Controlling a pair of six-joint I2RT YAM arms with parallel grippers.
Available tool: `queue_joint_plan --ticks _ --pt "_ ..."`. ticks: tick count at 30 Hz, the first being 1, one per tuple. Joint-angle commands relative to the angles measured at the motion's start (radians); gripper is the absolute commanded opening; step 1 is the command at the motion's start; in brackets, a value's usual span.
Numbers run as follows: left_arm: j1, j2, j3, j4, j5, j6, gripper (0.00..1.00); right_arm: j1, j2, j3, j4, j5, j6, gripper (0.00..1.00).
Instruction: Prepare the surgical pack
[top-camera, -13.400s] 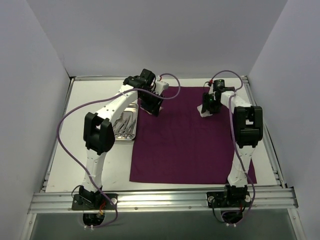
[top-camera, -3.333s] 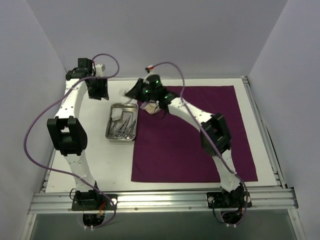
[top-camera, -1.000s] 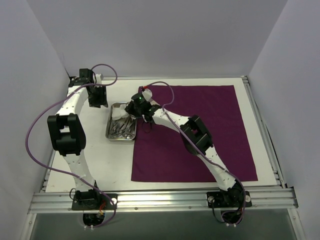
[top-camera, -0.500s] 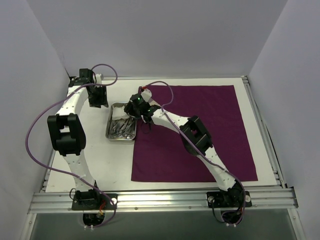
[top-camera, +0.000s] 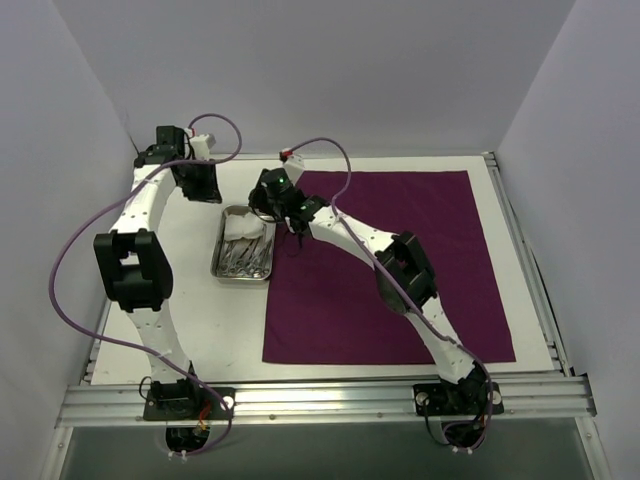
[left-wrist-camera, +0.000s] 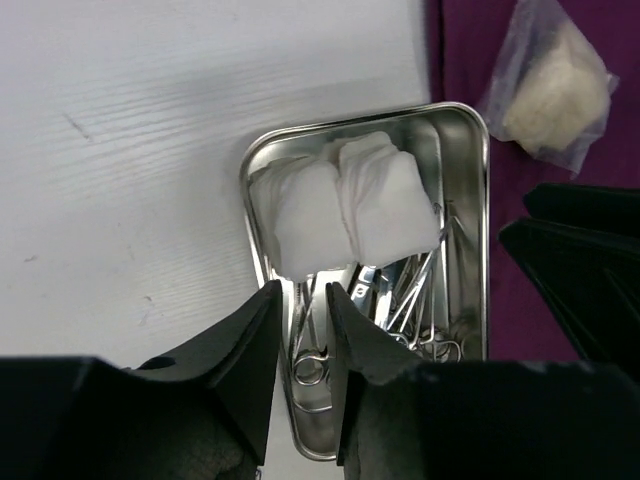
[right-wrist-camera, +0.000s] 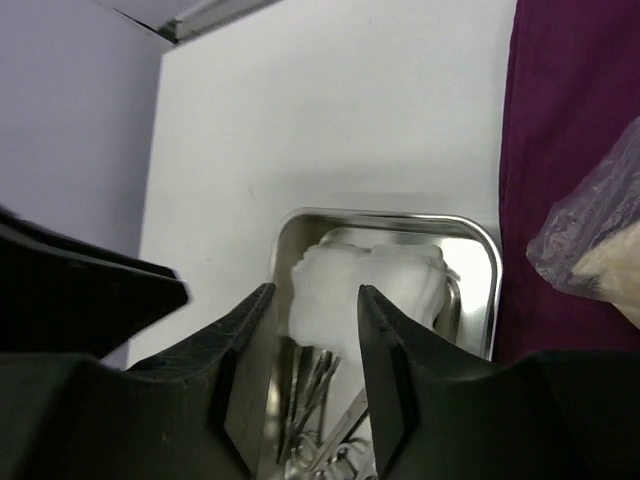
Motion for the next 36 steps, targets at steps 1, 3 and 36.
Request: queue_joint_plan --ticks 1,3,36 --pt "-0.075 -0.004 0.038 -0.065 0.100 0.094 0.31 -0.025 -0.171 -0.031 0.012 0.050 -0.045 0.33" --pt "-0.105 0.025 0.046 -0.091 0.068 0.119 0.27 -0.062 -0.219 -0.125 0.018 0.055 -0.048 0.25" --pt "-0.253 0.224 0.049 -0.036 -0.191 0.135 0.27 -0.273 -0.050 -0.168 -0.131 -0.267 -0.266 0.42"
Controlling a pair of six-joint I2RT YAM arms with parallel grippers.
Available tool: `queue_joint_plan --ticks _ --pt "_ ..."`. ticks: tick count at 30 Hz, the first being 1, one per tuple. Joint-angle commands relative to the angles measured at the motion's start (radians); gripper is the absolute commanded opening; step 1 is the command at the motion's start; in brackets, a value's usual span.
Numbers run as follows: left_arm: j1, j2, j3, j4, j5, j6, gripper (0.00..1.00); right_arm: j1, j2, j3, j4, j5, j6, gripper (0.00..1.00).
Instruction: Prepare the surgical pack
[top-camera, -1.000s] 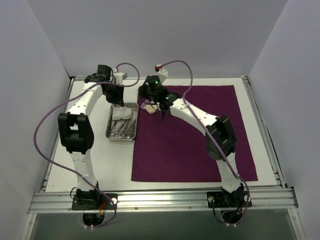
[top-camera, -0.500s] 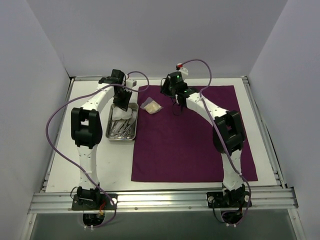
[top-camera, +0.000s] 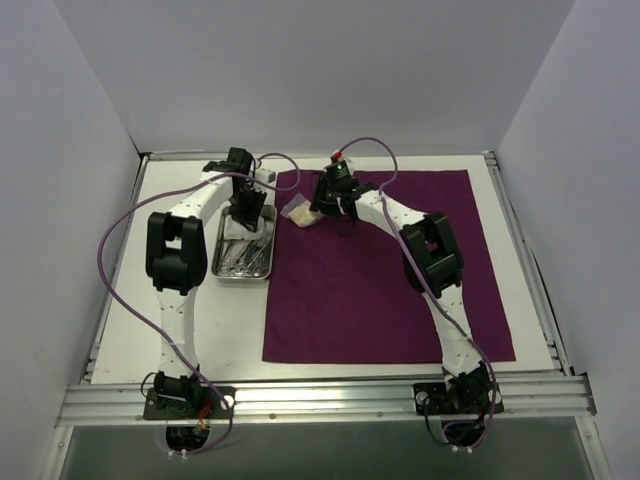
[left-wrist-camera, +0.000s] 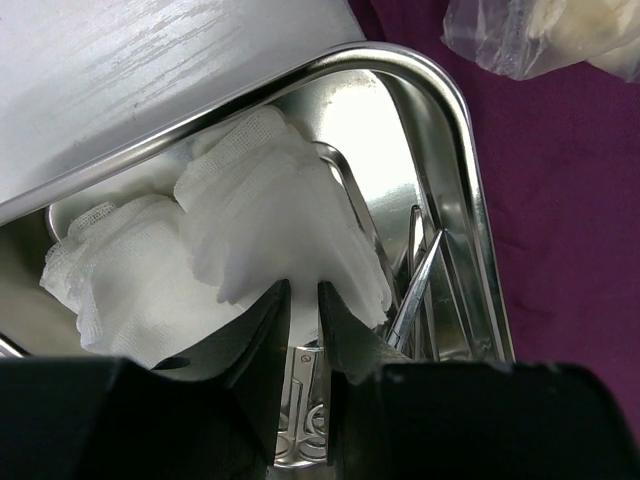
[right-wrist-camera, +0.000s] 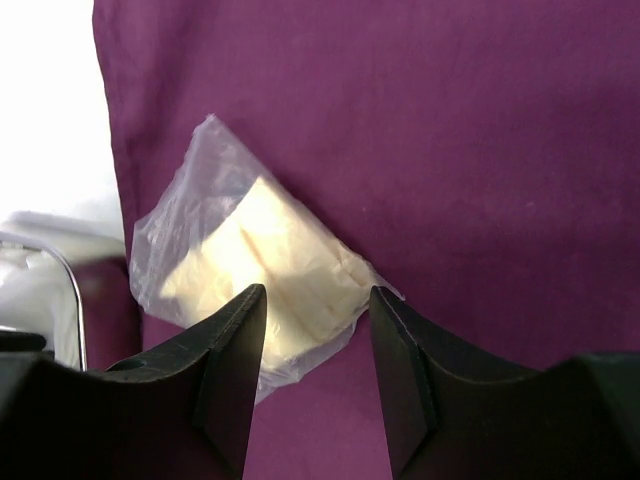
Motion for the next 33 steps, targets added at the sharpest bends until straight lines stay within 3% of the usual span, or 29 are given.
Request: queue_joint_plan --ticks 1,13,21,28,33 --pt "-0.001 -0.010 0.012 0.023 -0.010 -0.004 0.27 0.015 0.001 0.050 -0.021 -0.021 -0.025 0.42" --pt "0.005 -0.096 0.110 -0.036 0.028 -0.016 0.28 0.024 0.050 0.035 -0.009 -0.079 -0.035 0.40" --pt "0.013 -0.106 0.210 -0.148 0.042 -0.018 0.29 0.020 0.012 0.015 0.004 -0.061 -0.044 0.00" --pt "0.084 -0.148 0.268 -0.219 0.039 0.001 0.29 0.032 -0.100 0.067 -0.010 -0.064 -0.095 0.00" --pt "0.206 -0.211 0.231 -0.224 0.048 -0.002 0.29 0.115 -0.207 0.058 -0.019 -0.119 -0.164 0.00"
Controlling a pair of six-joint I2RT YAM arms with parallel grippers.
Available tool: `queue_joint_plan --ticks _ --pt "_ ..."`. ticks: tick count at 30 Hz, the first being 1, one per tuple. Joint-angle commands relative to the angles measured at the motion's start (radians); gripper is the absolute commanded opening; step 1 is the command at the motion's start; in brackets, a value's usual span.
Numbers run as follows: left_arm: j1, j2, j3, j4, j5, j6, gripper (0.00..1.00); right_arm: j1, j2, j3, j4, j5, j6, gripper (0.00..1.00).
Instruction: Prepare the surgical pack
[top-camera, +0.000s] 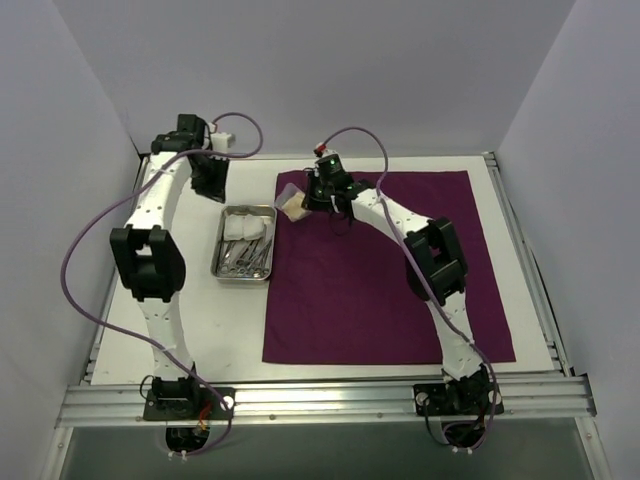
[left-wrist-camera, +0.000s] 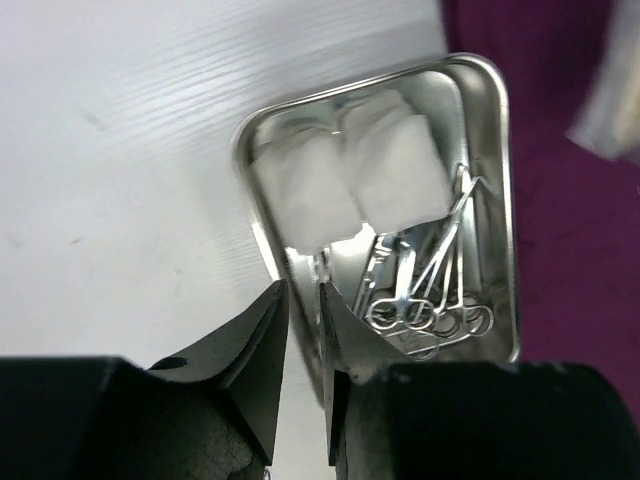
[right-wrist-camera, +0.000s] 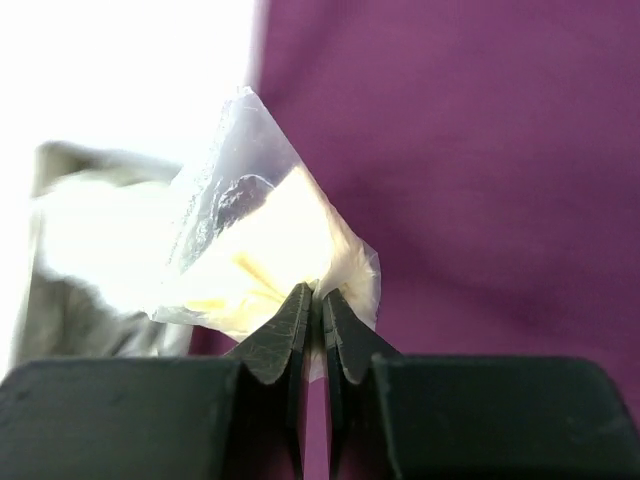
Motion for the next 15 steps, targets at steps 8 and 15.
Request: queue_joint_plan --ticks 8,15 --pt "0.219 -0.154 -0.094 0.016 -0.017 -0.021 0.29 0.270 0.011 0.213 -0.120 -0.222 -0.255 0.00" --pt "0.236 -0.159 -0.141 0.048 -0.007 -0.003 0.29 0.308 0.118 0.348 -0.232 -0.127 -0.326 0.00"
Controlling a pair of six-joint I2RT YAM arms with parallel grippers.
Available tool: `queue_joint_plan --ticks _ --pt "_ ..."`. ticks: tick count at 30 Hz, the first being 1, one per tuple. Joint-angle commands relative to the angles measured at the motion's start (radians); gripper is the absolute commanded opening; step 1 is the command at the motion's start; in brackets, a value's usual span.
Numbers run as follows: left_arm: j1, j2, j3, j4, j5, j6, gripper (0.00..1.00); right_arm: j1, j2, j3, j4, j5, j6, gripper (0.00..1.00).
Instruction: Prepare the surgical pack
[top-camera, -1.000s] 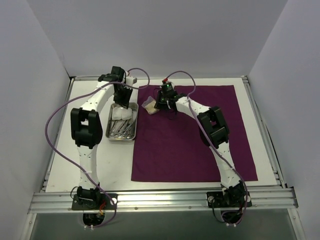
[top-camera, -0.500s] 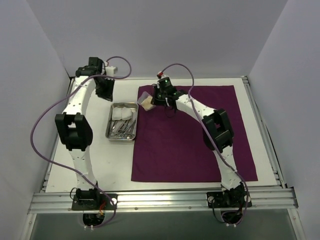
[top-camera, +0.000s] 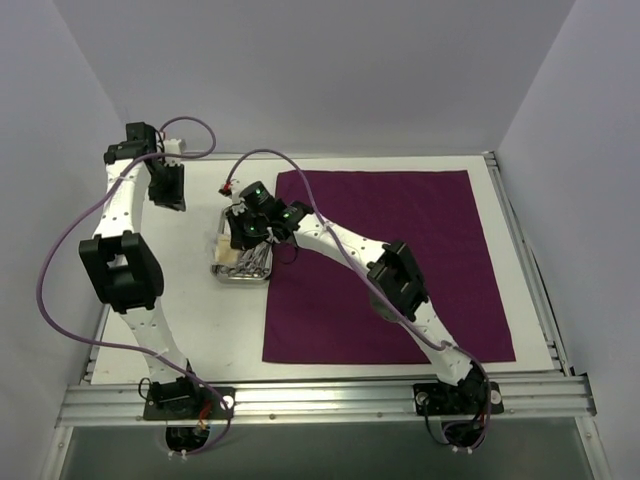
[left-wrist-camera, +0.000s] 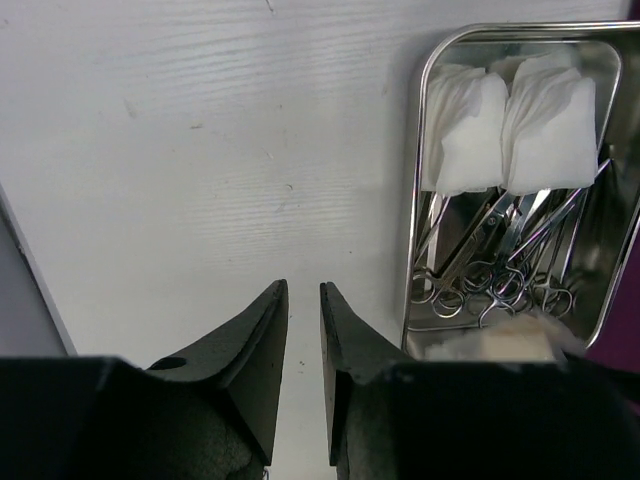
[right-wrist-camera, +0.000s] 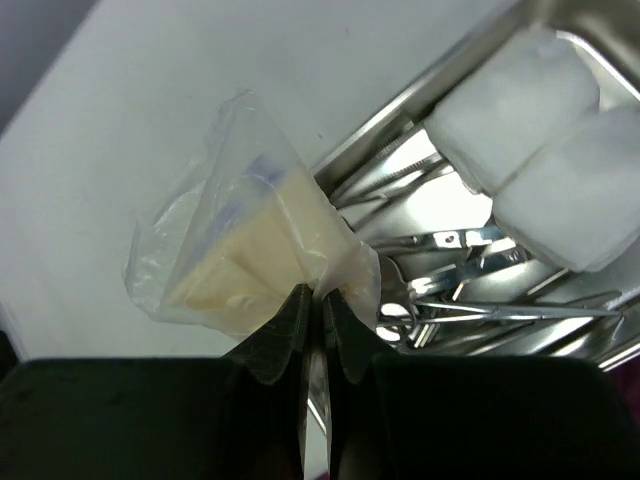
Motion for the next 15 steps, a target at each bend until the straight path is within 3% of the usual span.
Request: queue_joint_plan --ticks 1,13,15 --pt "-0.004 -0.039 -0.005 0.042 0.017 0.010 0.29 -0.033 0.028 0.018 -0.092 0.052 -0.064 0.00" --pt "-0.007 0.003 -0.020 0.068 0.048 0.004 0.31 -0.032 0.071 0.041 -0.082 0.131 -0.085 0.00" --pt "-0.006 0.012 -0.022 0.075 0.062 0.003 0.34 -0.032 0.094 0.060 -0.086 0.129 -0.096 0.08"
